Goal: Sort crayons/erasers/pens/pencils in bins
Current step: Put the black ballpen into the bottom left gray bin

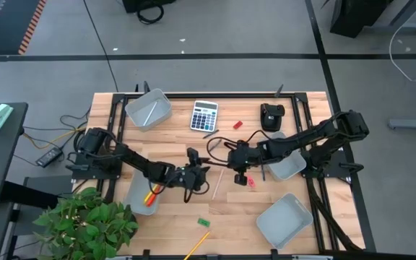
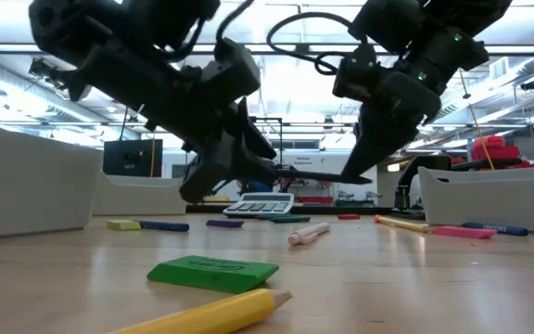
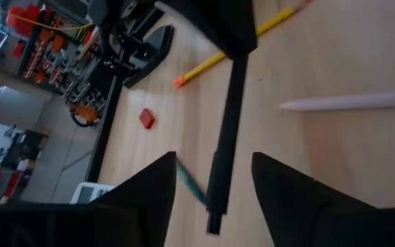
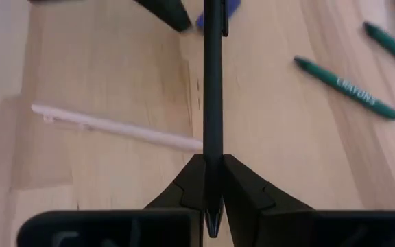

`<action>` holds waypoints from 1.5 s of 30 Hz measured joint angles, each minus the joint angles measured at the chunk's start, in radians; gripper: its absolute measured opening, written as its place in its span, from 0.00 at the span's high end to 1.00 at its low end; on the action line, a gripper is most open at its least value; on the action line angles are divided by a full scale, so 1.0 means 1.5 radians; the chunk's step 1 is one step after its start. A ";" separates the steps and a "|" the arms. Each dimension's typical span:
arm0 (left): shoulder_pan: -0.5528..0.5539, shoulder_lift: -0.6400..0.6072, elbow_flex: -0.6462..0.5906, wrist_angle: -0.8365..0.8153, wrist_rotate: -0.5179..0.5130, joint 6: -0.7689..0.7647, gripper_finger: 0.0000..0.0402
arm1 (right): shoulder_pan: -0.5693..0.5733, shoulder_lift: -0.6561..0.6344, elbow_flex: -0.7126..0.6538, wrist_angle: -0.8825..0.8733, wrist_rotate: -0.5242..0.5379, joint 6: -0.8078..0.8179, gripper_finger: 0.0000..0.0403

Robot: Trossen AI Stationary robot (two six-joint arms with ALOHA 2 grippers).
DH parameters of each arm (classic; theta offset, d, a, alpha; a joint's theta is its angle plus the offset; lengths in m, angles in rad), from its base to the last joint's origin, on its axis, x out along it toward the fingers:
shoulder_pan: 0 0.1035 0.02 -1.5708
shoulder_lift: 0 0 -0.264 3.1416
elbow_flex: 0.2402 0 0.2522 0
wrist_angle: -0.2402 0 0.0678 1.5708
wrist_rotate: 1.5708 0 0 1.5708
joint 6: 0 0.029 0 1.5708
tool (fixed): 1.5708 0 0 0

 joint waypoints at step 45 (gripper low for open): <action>0.038 0.000 0.011 -0.026 0.089 -0.084 0.87 | -0.059 -0.001 0.001 0.031 -0.107 -0.057 0.89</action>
